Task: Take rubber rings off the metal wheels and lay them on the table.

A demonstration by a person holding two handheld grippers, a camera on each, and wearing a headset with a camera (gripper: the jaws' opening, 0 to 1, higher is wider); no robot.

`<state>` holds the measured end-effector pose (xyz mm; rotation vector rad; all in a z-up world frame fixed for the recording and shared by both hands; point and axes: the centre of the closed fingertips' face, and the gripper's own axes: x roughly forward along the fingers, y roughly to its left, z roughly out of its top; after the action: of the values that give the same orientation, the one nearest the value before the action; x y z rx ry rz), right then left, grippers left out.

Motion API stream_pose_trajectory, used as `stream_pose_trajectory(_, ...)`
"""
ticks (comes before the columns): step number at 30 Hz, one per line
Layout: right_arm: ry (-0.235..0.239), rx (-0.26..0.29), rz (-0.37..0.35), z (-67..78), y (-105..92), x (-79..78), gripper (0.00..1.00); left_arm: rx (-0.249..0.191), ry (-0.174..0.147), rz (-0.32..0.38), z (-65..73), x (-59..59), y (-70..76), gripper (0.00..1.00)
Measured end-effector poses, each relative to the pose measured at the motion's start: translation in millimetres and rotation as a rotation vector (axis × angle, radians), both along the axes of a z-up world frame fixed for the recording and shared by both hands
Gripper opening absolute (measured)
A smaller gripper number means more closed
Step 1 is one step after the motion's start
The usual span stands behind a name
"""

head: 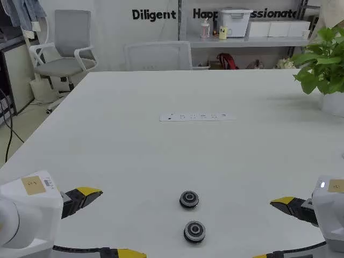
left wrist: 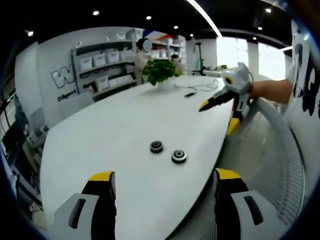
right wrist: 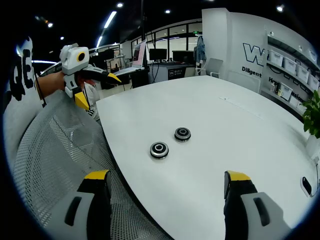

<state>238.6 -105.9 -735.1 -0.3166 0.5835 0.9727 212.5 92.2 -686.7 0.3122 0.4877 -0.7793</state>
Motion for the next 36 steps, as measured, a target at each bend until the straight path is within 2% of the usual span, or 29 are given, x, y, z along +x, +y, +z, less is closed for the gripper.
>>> stream_pose_trajectory(29, -0.001, -0.018, 0.017, -1.3, 1.0, -1.3, 0.9, 0.015, 0.001, -0.021, -0.6, 1.3, -1.2, 0.81)
stream_pose_trajectory(36, -0.004, -0.028, 0.029, -1.9, 2.4, -2.0, 0.9, 0.012, -0.006, -0.032, 1.0, 3.7, -6.1, 0.81)
